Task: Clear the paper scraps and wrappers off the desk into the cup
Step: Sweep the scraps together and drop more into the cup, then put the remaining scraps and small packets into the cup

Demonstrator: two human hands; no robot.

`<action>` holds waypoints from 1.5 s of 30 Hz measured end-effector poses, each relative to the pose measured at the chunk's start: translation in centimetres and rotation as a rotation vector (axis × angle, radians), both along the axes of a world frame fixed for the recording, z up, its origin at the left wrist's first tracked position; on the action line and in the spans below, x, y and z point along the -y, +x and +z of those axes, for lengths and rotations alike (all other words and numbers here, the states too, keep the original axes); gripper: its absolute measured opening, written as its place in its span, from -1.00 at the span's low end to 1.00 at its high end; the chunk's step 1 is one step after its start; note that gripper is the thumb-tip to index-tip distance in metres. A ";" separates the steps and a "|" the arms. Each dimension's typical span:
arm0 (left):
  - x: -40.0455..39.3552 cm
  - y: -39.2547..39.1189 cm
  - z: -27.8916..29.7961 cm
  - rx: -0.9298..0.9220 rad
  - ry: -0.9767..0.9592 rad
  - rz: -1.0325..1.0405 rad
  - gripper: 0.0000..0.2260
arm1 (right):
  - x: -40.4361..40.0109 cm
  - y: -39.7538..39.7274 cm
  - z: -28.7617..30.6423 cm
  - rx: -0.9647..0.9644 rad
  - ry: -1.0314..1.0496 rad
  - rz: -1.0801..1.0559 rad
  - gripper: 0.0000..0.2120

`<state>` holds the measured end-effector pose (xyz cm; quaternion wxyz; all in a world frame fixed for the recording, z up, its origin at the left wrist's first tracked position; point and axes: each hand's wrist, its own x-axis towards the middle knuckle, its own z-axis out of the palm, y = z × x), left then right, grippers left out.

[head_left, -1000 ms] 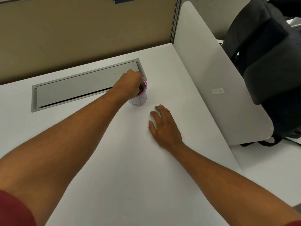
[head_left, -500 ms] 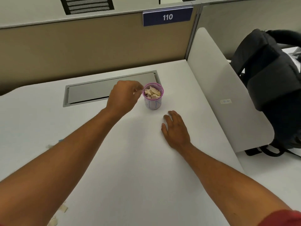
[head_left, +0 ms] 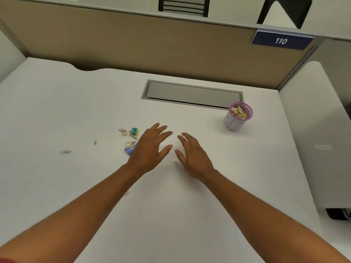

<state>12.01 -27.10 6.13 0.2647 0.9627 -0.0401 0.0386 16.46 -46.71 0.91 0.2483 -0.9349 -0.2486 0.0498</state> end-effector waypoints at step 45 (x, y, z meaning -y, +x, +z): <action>-23.8 -5.4 -5.7 -0.313 -0.475 0.306 -0.60 | -27.5 -7.0 -2.1 -0.009 -0.190 0.170 -0.55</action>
